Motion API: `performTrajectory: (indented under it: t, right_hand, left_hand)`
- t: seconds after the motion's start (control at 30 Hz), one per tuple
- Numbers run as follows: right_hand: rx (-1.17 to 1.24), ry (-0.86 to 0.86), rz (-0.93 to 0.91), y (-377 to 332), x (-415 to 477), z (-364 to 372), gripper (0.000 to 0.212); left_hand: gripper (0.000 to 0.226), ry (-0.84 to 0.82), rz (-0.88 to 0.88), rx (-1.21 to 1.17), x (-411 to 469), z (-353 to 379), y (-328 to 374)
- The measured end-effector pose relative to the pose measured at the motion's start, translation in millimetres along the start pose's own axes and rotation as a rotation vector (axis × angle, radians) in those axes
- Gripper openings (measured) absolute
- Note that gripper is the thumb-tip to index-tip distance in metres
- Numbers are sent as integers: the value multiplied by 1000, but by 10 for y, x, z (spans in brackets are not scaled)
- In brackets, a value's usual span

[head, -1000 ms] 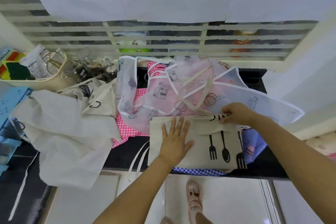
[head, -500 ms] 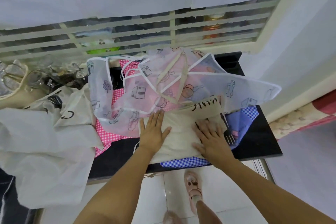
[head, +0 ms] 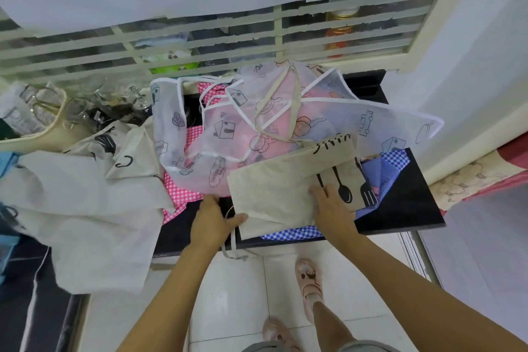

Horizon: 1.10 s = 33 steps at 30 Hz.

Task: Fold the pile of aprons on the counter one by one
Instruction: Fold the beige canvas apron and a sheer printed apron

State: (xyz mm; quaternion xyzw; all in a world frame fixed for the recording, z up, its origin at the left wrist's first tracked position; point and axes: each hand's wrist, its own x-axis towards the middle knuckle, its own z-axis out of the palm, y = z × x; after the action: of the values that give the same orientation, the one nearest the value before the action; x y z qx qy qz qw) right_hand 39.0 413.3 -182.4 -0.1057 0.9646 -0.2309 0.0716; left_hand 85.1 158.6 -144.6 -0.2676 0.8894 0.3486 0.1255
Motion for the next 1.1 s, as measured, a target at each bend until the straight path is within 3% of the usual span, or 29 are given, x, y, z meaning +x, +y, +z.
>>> performTrajectory:
  t: [0.1, 0.27, 0.4, 0.5, 0.7, 0.73, 0.8, 0.9, 0.97, 1.1]
  right_hand:
    - [3, -23, 31, -59, 5, 58, 36]
    - [-73, -107, 36, -143, -18, 40, 39]
    - [-203, -190, 50, -237, -16, -25, 44]
    - [-256, -213, 24, -331, -63, -60, 47]
    - [-278, -331, 3, -407, -221, -3, 63]
    - [-276, -346, -3, -397, -232, 2, 65]
    - [-276, -370, -13, -378, -245, -16, 67]
    - [-293, -393, 11, -415, -265, -49, 68]
    - [-307, -350, -34, -538, -295, -52, 63]
    - [-40, -230, -256, -878, -391, 19, 39]
  left_hand:
    - [55, -136, -3, 159, -336, 172, -255]
    - [17, -94, 44, 277, -470, 250, -410]
    - [23, 46, 6, 75, -473, 234, -389]
    - [39, 49, 36, 56, -452, 305, -337]
    - [10, 131, 69, 106, -417, 395, -259]
    - [16, 126, 59, 54, -418, 372, -259]
    - [27, 52, -51, -113, -390, 270, -277]
    - [24, -160, -255, -188, -331, 23, -379]
    - [23, -278, -266, -102, -318, -151, -476]
    - [21, -346, -254, 1, -325, -424, -463]
